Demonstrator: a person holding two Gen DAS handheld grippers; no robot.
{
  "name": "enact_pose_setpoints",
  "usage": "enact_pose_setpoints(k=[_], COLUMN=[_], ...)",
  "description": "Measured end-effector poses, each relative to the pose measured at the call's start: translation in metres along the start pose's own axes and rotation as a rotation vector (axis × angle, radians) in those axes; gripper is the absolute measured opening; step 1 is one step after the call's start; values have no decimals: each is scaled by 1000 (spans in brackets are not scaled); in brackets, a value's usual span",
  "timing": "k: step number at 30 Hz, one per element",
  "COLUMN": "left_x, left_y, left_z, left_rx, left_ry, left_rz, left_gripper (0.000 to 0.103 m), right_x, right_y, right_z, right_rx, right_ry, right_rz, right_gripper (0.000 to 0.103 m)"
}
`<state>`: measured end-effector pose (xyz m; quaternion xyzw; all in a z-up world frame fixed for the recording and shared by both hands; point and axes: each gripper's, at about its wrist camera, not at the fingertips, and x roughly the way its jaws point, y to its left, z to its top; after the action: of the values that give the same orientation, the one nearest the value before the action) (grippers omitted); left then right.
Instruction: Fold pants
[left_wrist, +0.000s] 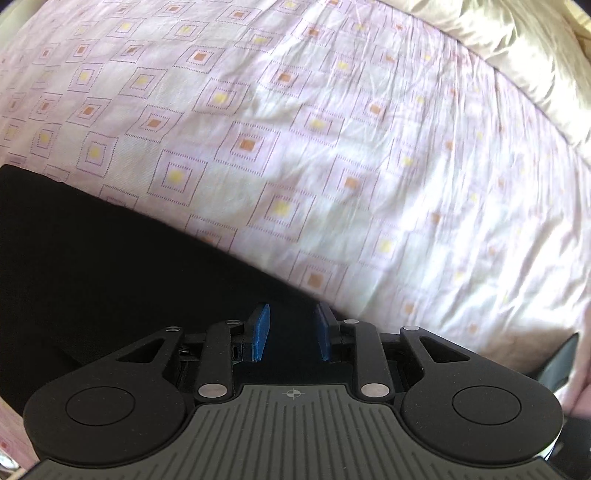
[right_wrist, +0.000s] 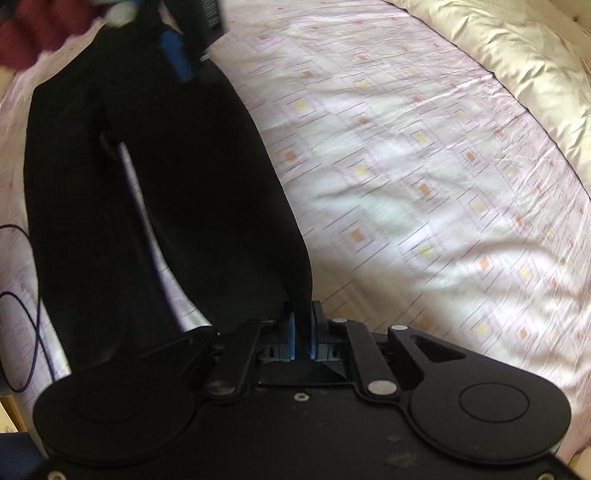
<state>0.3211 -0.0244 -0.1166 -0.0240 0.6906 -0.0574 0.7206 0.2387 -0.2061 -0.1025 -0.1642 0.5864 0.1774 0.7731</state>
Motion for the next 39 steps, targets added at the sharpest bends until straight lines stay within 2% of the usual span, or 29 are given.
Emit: enact_pose_setpoints(k=[6, 12, 17, 21, 22, 24, 26, 29, 34, 37, 39], left_x=[2, 15, 27, 48, 53, 48, 32, 0, -58, -76, -72], left_y=[4, 3, -9, -17, -17, -11, -8, -9, 10, 24, 30], left_z=[12, 23, 24, 23, 21, 17, 10, -12, -73, -109, -129], left_rx=[-46, -81, -25, -6, -16, -68, -86, -10, 34, 50, 62], left_ry=[44, 93, 135, 218, 239, 207, 152, 69, -56, -79, -74], left_rz=[-25, -25, 56, 99, 103, 102, 85, 83, 21, -4, -10], left_gripper=[27, 27, 27, 27, 23, 11, 9, 8, 8, 8, 8], right_x=[10, 11, 2, -2, -6, -11, -21, -41, -73, -82, -80], right_y=[27, 22, 18, 21, 21, 23, 24, 28, 49, 68, 80], right_z=[-10, -18, -17, -19, -21, -23, -23, -26, -43, -57, -67], right_rx=[51, 85, 83, 72, 72, 79, 96, 144, 224, 270, 312], right_ry=[-2, -10, -22, -28, -30, -37, -54, -93, -153, -162, -146], right_rz=[-17, -28, -41, -55, -57, -63, -78, -99, -129, -127, -110], right_gripper=[9, 10, 10, 10, 10, 10, 10, 10, 10, 12, 12])
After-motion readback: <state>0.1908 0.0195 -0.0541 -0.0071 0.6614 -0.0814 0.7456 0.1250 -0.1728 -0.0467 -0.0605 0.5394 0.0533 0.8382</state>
